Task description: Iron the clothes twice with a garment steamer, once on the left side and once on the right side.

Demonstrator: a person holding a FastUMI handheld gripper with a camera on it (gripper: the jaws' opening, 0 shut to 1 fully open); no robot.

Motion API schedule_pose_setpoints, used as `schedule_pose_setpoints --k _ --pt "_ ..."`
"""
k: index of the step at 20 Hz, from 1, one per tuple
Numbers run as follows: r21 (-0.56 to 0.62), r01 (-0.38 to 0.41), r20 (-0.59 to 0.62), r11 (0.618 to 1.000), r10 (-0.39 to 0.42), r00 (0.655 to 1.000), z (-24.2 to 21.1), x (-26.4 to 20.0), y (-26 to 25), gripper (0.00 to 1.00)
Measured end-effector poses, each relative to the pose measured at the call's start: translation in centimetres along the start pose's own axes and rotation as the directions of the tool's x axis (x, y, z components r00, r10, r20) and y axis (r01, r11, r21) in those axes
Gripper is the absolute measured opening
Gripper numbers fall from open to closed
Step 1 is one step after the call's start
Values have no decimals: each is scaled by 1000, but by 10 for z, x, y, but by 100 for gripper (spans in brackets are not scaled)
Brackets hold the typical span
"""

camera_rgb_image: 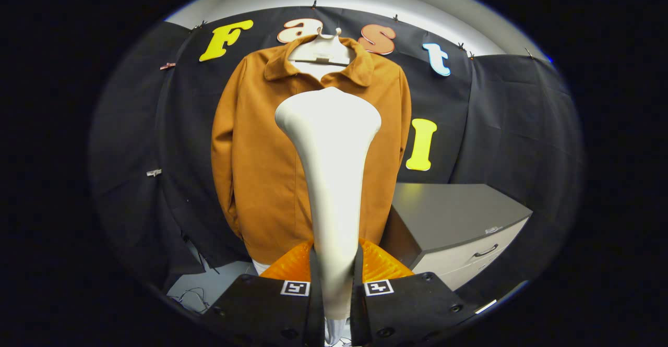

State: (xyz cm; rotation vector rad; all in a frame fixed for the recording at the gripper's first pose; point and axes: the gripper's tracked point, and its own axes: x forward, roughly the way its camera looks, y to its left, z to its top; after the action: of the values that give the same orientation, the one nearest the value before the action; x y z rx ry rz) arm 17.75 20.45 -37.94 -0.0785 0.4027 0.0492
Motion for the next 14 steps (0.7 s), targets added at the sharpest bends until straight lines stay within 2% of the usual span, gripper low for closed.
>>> schedule_pose_setpoints --k 14 --pt "43 8 124 999 -14 992 102 -51 -39 23"
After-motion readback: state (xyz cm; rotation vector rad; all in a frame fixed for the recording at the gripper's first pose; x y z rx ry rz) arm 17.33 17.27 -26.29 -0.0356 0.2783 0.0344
